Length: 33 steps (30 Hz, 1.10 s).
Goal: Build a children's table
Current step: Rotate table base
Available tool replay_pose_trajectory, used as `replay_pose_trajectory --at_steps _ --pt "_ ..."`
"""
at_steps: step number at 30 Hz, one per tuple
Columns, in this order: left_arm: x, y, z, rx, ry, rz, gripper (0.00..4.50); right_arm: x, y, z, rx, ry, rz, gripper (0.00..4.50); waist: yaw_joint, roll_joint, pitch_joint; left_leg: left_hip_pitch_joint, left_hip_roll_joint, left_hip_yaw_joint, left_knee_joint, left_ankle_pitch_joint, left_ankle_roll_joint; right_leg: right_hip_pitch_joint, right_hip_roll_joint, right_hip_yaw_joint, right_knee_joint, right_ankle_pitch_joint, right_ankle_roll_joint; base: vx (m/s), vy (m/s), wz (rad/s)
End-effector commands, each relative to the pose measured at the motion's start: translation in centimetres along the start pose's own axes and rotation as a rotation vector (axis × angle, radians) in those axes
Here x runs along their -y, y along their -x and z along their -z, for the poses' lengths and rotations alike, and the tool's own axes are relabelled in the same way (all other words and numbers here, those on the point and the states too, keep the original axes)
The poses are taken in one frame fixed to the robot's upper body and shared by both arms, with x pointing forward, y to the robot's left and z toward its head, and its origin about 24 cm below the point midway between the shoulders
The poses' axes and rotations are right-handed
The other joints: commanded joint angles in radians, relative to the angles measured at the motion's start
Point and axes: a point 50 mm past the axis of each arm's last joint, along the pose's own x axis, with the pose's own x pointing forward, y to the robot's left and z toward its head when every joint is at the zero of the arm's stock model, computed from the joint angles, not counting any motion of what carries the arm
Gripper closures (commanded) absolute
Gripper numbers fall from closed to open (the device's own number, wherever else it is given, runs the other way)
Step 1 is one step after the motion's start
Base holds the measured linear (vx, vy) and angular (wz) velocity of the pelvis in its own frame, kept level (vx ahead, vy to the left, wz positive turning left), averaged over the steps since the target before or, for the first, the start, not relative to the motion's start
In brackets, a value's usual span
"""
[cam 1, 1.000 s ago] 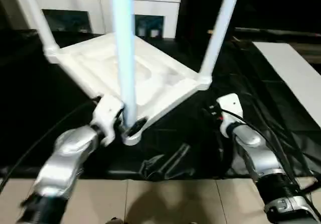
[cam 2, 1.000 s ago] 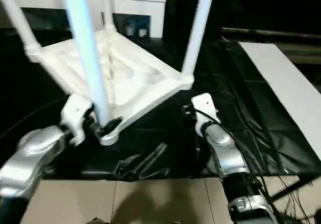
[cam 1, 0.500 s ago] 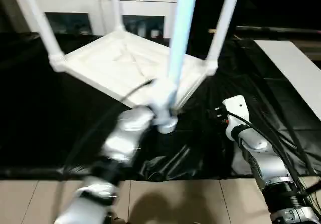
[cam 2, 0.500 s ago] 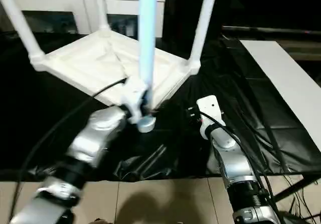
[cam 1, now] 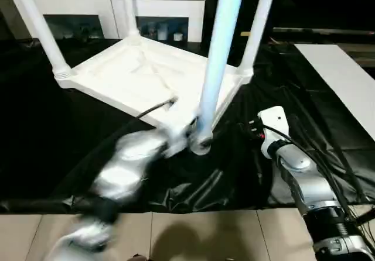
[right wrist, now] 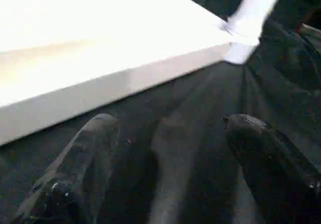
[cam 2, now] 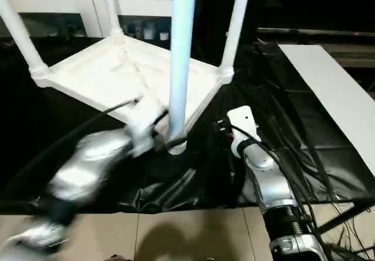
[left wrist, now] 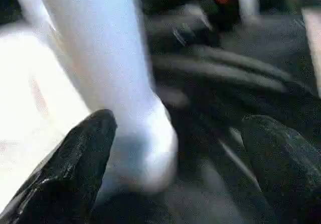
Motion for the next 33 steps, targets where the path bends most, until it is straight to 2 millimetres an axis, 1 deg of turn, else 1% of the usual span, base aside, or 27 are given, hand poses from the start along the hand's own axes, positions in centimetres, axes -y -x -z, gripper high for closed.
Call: replay_pose_trajectory --at_steps 1,3,4,5,6,7,8,9,10,11,12,13,14,16,17,18,19,20,21,23,25,26,27,29,30,31,33 --pt "0.4 -0.2 -1.0 0.020 -0.024 0.065 0.09 0.4 0.2 0.2 0.003 -0.004 -0.004 0.74 -0.004 0.006 -0.064 0.029 0.018 0.002 -0.073 -0.216 0.006 0.037 -0.050 0.034 -0.063 -0.151 -0.202 0.000 0.000 0.00" --pt "-1.4 0.4 -0.5 -0.071 -0.127 -0.001 0.09 0.7 0.3 0.3 0.000 0.001 -0.010 0.74 -0.004 0.005 -0.062 0.026 0.016 0.002 -0.076 -0.229 -0.001 0.041 -0.051 0.033 -0.066 -0.167 -0.195 0.000 0.000 0.00" --pt "-1.7 0.4 -0.4 -0.090 -0.145 -0.015 0.09 0.8 0.4 0.3 0.000 0.001 -0.012 0.74 -0.006 0.006 -0.060 0.026 0.013 0.002 -0.076 -0.238 -0.002 0.040 -0.049 0.033 -0.071 -0.184 -0.181 0.000 0.000 0.00" --pt "-3.0 0.6 -0.3 -0.162 -0.211 -0.066 0.09 0.8 0.4 0.3 -0.002 0.006 -0.023 0.74 -0.006 0.005 -0.061 0.025 0.012 0.001 -0.076 -0.242 -0.003 0.041 -0.050 0.033 -0.072 -0.193 -0.174 0.000 0.000 0.00" --pt "-3.0 0.6 -0.3 -0.162 -0.211 -0.066 0.09 0.8 0.4 0.3 -0.002 0.006 -0.023 0.74 -0.007 0.005 -0.062 0.024 0.010 0.000 -0.076 -0.245 -0.008 0.043 -0.051 0.033 -0.072 -0.211 -0.160 0.000 0.000 0.00" --pt "-4.1 0.8 -0.7 -0.240 -0.275 -0.060 0.09 0.7 0.6 0.4 -0.003 0.015 -0.063 0.74 -0.008 0.003 -0.060 0.022 0.010 -0.002 -0.078 -0.246 -0.010 0.045 -0.052 0.033 -0.075 -0.231 -0.152 0.000 0.000 0.00" --pt "-4.4 0.7 -1.0 -0.261 -0.300 -0.035 0.09 0.7 0.7 0.4 -0.008 0.022 -0.080 0.74 -0.006 0.008 -0.061 0.026 0.010 -0.002 -0.076 -0.252 -0.013 0.043 -0.054 0.033 -0.075 -0.245 -0.149 0.000 0.000 0.00" --pt "-4.5 0.7 -1.2 -0.272 -0.313 -0.013 0.09 0.6 0.8 0.5 -0.010 0.027 -0.091 0.74 -0.006 0.007 -0.062 0.024 0.010 -0.003 -0.075 -0.247 -0.014 0.044 -0.057 0.034 -0.074 -0.245 -0.151 0.000 0.000 0.00" --pt "-4.7 0.7 -1.4 -0.290 -0.326 0.000 0.09 0.6 0.9 0.5 -0.012 0.042 -0.110 0.74 -0.004 0.010 -0.063 0.022 0.012 -0.004 -0.075 -0.228 -0.014 0.045 -0.058 0.034 -0.071 -0.223 -0.163 0.000 0.000 0.00" --pt "-5.0 0.6 -1.7 -0.312 -0.347 0.016 0.09 0.4 1.0 0.5 -0.015 0.063 -0.139 0.74 -0.005 0.006 -0.063 0.020 0.011 -0.003 -0.074 -0.218 -0.009 0.046 -0.055 0.033 -0.070 -0.204 -0.172 0.000 0.000 0.00" --pt "-5.2 0.5 -1.9 -0.327 -0.360 0.025 0.09 0.3 1.2 0.6 -0.019 0.075 -0.164 0.74 -0.002 0.014 -0.066 0.022 0.011 -0.004 -0.072 -0.214 -0.009 0.046 -0.056 0.033 -0.067 -0.187 -0.179 0.000 0.000 0.00" --pt "-5.5 0.4 -2.0 -0.355 -0.370 0.027 0.09 0.1 1.4 0.6 -0.021 0.091 -0.194 0.74 -0.003 0.012 -0.065 0.021 0.012 -0.003 -0.072 -0.209 -0.006 0.046 -0.055 0.033 -0.068 -0.171 -0.184 0.000 0.000 0.00" --pt "-5.8 0.4 -2.0 -0.379 -0.389 0.033 0.09 0.0 1.6 0.6 -0.020 0.100 -0.222 0.74 -0.003 0.012 -0.067 0.017 0.011 -0.003 -0.070 -0.192 -0.001 0.051 -0.055 0.033 -0.062 -0.130 -0.195 0.000 0.000 0.00" --pt "-6.6 0.2 -1.8 -0.436 -0.420 0.034 0.09 -0.5 2.2 0.5 -0.020 0.118 -0.299 0.74 -0.002 0.008 -0.068 0.016 0.007 -0.002 -0.067 -0.173 0.021 0.056 -0.052 0.032 -0.063 -0.090 -0.200 0.000 0.000 0.00" --pt "-6.9 0.0 -1.8 -0.456 -0.440 0.027 0.09 -0.7 2.5 0.4 -0.016 0.131 -0.340 0.74 0.000 0.010 -0.070 0.017 0.009 -0.004 -0.066 -0.166 0.021 0.058 -0.054 0.032 -0.058 -0.075 -0.205 0.000 0.000 0.00" --pt "-7.1 -0.1 -1.7 -0.468 -0.453 0.023 0.09 -0.8 2.8 0.4 -0.014 0.139 -0.367 0.74 0.001 0.015 -0.069 0.017 0.010 -0.005 -0.066 -0.174 0.028 0.058 -0.054 0.031 -0.061 -0.061 -0.212 0.000 0.000 0.00" --pt "-7.5 -0.3 -1.5 -0.495 -0.460 0.000 0.09 -1.0 3.2 0.2 -0.009 0.150 -0.407 0.74 0.001 0.015 -0.069 0.017 0.010 -0.005 -0.066 -0.174 0.028 0.058 -0.054 0.031 -0.061 -0.061 -0.212 0.000 0.000 0.00" --pt "-7.8 -0.3 -1.4 -0.515 -0.465 -0.016 0.09 -1.2 3.5 0.1 -0.006 0.157 -0.435 0.74 0.001 0.012 -0.069 0.016 0.010 -0.005 -0.067 -0.174 0.033 0.061 -0.053 0.031 -0.060 -0.050 -0.219 0.000 0.000 0.00" --pt "-8.2 -0.4 -1.2 -0.552 -0.503 -0.030 0.09 -1.4 4.0 -0.3 0.007 0.150 -0.488 0.74 0.004 0.018 -0.070 0.019 0.011 -0.006 -0.065 -0.182 0.038 0.059 -0.056 0.031 -0.062 -0.051 -0.222 0.000 0.000 0.00" --pt "-8.5 -0.4 -0.9 -0.582 -0.499 -0.033 0.09 -1.8 4.9 -0.8 0.019 0.155 -0.568 0.74 0.005 0.014 -0.069 0.018 0.011 -0.007 -0.066 -0.192 0.045 0.063 -0.056 0.031 -0.063 -0.058 -0.224 0.000 0.000 0.00" --pt "-8.7 -0.3 -0.7 -0.609 -0.502 -0.029 0.09 -2.0 5.8 -1.1 0.018 0.174 -0.639 0.74 0.010 0.014 -0.068 0.019 0.014 -0.007 -0.066 -0.192 0.052 0.063 -0.058 0.032 -0.064 -0.062 -0.229 0.000 0.000 0.00" --pt "-8.8 -0.3 -0.5 -0.629 -0.495 -0.022 0.09 -2.2 6.4 -1.3 0.013 0.190 -0.686 0.74 0.012 0.017 -0.066 0.020 0.014 -0.007 -0.066 -0.205 0.051 0.061 -0.057 0.032 -0.067 -0.085 -0.232 0.000 0.000 0.00" --pt "-8.8 -0.3 -0.4 -0.638 -0.487 -0.017 0.09 -2.3 6.8 -1.4 0.008 0.198 -0.712 0.74 0.014 0.016 -0.067 0.020 0.015 -0.009 -0.067 -0.205 0.050 0.063 -0.060 0.032 -0.067 -0.088 -0.233 0.000 0.000 0.00" --pt "-8.9 -0.5 -0.4 -0.647 -0.484 -0.006 0.34 -2.5 7.2 -1.7 0.006 0.209 -0.743 0.74 0.016 0.016 -0.065 0.021 0.016 -0.009 -0.068 -0.213 0.049 0.060 -0.061 0.033 -0.068 -0.109 -0.236 0.000 0.000 0.00" --pt "-8.9 -0.6 -0.4 -0.645 -0.487 -0.004 0.34 -2.6 7.4 -1.8 0.006 0.212 -0.751 0.74 0.016 0.013 -0.065 0.020 0.015 -0.008 -0.067 -0.217 0.049 0.059 -0.060 0.032 -0.072 -0.122 -0.235 0.000 0.000 0.00" --pt "-8.9 -0.8 -0.5 -0.637 -0.482 -0.006 0.34 -2.6 7.5 -1.8 0.006 0.214 -0.754 0.74 0.018 0.015 -0.066 0.023 0.016 -0.008 -0.067 -0.221 0.046 0.058 -0.061 0.032 -0.072 -0.128 -0.237 0.000 0.000 0.00" --pt "-8.9 -1.2 -0.6 -0.619 -0.496 0.001 0.60 -2.7 7.6 -1.9 0.002 0.217 -0.762 0.74 0.027 0.013 -0.065 0.023 0.016 -0.009 -0.068 -0.225 0.043 0.057 -0.063 0.033 -0.075 -0.154 -0.233 0.000 0.000 0.00"
